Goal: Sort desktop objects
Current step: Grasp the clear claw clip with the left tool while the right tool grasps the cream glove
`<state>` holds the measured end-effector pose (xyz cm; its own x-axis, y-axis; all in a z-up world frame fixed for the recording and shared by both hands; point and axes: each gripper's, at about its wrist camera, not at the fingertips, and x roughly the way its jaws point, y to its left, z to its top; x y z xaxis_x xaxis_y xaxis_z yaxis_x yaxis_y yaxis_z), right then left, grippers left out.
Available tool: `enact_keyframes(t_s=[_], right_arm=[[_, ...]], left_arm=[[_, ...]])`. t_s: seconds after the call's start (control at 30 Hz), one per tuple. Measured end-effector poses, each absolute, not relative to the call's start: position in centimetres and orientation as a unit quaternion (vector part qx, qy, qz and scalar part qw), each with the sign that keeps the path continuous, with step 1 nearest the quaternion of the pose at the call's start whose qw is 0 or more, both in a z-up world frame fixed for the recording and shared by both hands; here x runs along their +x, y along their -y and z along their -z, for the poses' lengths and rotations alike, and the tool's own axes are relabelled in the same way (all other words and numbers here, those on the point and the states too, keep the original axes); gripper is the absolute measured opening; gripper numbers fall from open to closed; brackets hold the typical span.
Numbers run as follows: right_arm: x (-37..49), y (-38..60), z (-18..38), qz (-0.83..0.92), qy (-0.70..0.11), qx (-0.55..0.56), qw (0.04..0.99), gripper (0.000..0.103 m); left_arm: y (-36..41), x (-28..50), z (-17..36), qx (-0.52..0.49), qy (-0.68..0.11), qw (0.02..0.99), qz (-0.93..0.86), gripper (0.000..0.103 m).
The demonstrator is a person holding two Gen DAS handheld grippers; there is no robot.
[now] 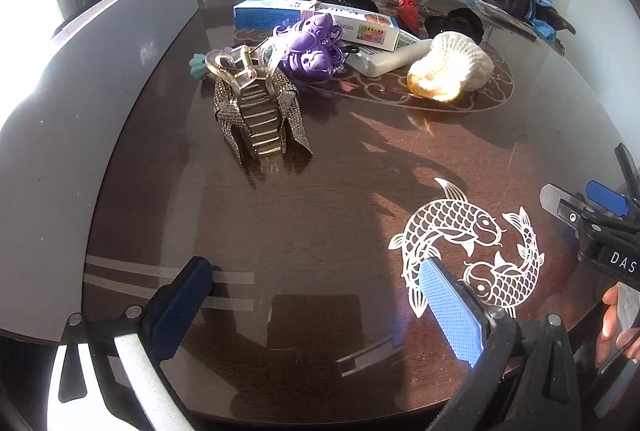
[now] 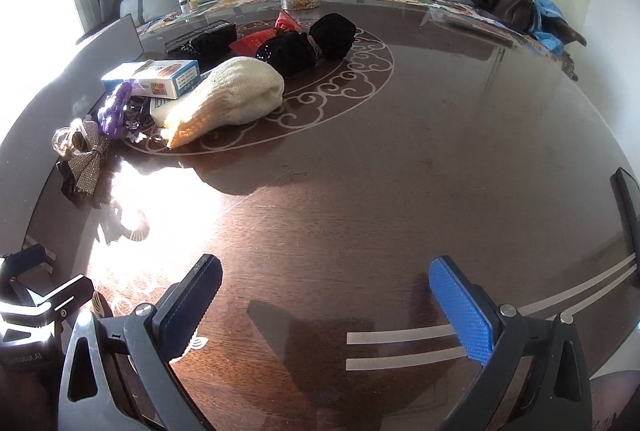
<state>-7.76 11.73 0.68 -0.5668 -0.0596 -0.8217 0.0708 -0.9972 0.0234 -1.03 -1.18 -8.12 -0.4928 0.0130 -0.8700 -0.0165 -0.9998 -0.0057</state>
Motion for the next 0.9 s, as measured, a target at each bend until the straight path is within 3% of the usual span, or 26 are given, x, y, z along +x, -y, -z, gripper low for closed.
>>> enact_keyframes(t_s=[0.63,0.67,0.73,0.77,0.9], right_arm=[[-7.7,-10.8,-0.2,0.892,-0.034,0.448,0.048,0.103],[-7.7,-10.9,-0.2,0.891,-0.035,0.450,0.052,0.103],[-7.5,-11.0,-0.2,0.891,-0.041,0.447,0.065,0.103],[-7.4,-11.1,-0.2,0.891,-0.043,0.447,0.070,0.103],[-7.4,-11.4,-0.4,0.879,-0.039,0.470,0.072,0.103]], left_arm=[[3.3,-12.5,7.7,-0.538,-0.023,0.038,-0.842,0.103],[3.4,-12.6,7.6,-0.533,-0.026,0.041,-0.844,0.101],[3.7,-11.9,6.9,-0.504,-0.029,0.041,-0.862,0.063],[4.1,-11.6,6.8,-0.499,-0.021,0.043,-0.865,0.053],[5.5,-8.9,6.8,-0.481,0.001,0.046,-0.875,0.053]])
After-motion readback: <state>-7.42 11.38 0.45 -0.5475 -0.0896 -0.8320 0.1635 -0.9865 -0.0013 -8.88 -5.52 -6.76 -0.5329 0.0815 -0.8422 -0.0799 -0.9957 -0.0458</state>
